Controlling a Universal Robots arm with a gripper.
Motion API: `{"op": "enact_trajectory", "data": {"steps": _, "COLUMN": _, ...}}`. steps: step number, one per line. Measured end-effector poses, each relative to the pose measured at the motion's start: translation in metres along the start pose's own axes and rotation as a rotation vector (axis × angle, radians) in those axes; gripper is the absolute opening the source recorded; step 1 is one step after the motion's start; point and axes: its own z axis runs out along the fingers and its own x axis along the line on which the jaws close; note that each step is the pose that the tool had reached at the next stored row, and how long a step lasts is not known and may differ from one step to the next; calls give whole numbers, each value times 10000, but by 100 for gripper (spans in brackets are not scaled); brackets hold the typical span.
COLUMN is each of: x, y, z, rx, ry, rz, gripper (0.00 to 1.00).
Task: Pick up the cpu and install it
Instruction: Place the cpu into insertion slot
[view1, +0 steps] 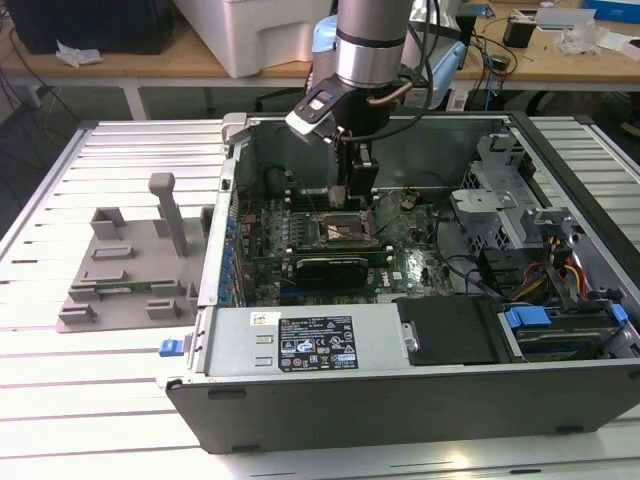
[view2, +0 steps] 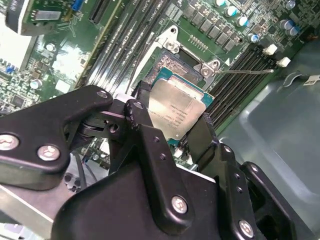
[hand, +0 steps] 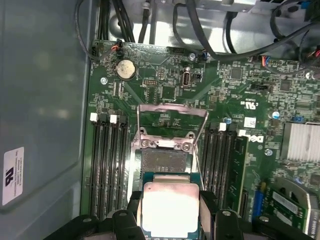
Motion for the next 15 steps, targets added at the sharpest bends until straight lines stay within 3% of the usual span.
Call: {"op": "enact_trajectory", "data": {"steps": 15, "x": 2, "y": 3, "z": 78, "rx": 1, "ry": 1, "rz": 22, "gripper": 55}}
